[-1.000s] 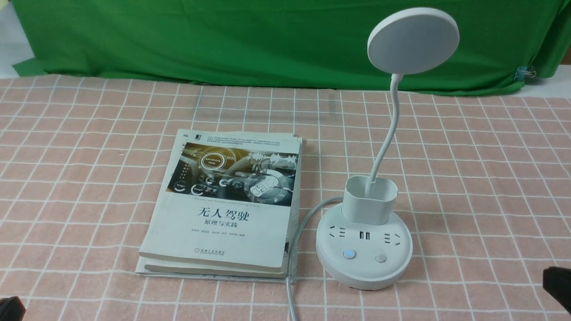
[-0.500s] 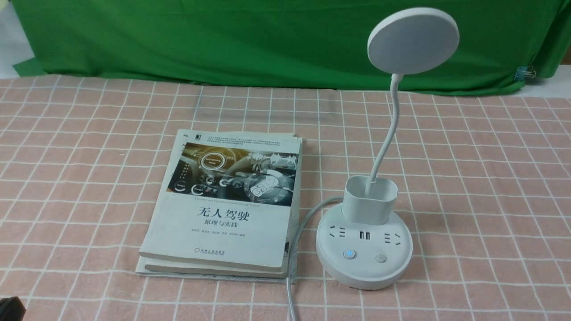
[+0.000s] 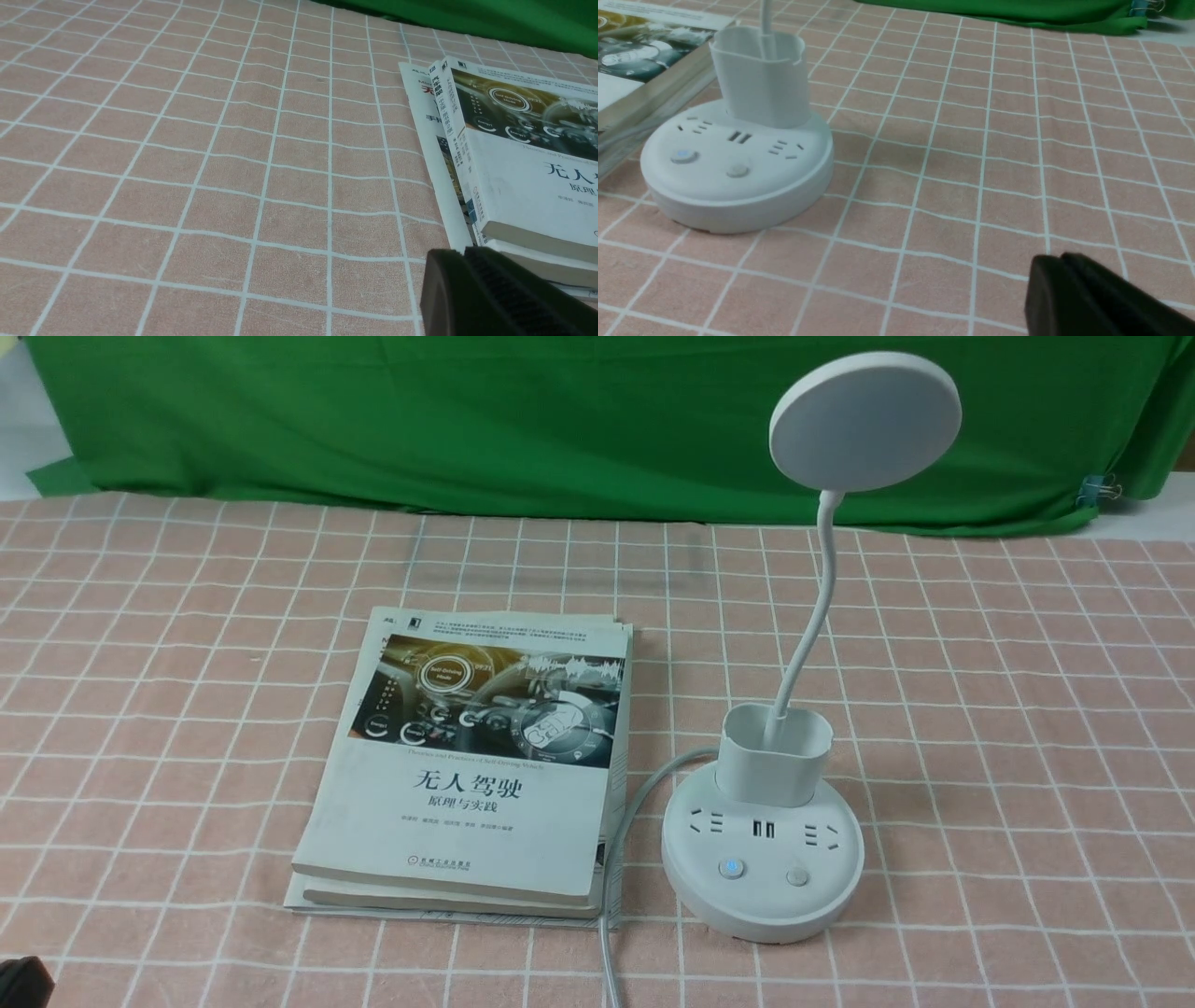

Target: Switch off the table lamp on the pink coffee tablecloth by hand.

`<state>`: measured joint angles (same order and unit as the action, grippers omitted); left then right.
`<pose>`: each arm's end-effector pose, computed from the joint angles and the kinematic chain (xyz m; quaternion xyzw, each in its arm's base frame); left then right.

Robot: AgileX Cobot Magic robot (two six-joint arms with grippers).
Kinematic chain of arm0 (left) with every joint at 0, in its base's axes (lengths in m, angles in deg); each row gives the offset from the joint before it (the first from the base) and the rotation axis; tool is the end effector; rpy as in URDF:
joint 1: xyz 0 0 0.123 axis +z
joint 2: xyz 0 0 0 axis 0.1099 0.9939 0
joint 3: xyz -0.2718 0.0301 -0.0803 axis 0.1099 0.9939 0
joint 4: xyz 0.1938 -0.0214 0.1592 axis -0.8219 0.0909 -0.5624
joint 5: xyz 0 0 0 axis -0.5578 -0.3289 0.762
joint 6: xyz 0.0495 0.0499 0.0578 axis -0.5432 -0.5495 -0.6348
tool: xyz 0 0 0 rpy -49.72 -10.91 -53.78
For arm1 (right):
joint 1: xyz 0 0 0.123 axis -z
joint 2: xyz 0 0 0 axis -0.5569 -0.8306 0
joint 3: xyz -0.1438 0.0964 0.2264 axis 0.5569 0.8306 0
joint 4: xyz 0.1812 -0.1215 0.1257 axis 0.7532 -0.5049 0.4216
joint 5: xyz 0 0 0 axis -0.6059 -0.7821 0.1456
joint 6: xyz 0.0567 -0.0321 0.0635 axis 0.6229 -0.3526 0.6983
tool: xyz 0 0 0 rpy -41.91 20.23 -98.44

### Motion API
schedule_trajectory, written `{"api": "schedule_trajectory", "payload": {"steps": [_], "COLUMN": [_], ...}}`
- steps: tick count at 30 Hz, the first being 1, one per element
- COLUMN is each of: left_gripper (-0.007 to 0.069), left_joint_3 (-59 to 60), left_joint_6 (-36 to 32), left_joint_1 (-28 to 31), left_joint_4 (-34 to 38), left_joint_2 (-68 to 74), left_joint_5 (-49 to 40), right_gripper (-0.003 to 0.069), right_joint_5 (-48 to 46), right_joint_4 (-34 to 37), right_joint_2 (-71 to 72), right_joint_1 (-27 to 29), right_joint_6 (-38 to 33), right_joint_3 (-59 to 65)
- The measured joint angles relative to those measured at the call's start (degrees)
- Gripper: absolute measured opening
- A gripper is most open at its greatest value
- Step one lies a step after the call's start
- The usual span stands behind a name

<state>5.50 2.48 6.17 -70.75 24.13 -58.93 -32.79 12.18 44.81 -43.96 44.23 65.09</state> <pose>0.0544 0.0017 0.1826 -0.0304 0.7831 -0.0134 0.6210 0.0548 0.0108 0.1905 -0.0856 0.7524 0.0490 0.6513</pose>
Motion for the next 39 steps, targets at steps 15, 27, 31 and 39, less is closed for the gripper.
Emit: {"api": "schedule_trajectory", "payload": {"steps": [15,27,31,39], "left_gripper": [0.0006,0.0006,0.0006,0.0006], "left_joint_3": [0.0,0.0,0.0,0.0], "left_joint_6": [0.0,0.0,0.0,0.0], "left_joint_1": [0.0,0.0,0.0,0.0], "left_joint_4": [0.0,0.0,0.0,0.0], "left_joint_2": [0.0,0.0,0.0,0.0], "left_joint_5": [0.0,0.0,0.0,0.0], "right_gripper": [0.0096,0.0118,0.0122,0.0141], "right_joint_5": [0.0,0.0,0.0,0.0], "right_joint_4": [0.0,0.0,0.0,0.0], "right_joint_2": [0.0,0.0,0.0,0.0], "right_joint_1": [0.0,0.0,0.0,0.0], "right_joint_6": [0.2,0.2,0.4,0.7], "right_joint_3": [0.0,0.0,0.0,0.0]}}
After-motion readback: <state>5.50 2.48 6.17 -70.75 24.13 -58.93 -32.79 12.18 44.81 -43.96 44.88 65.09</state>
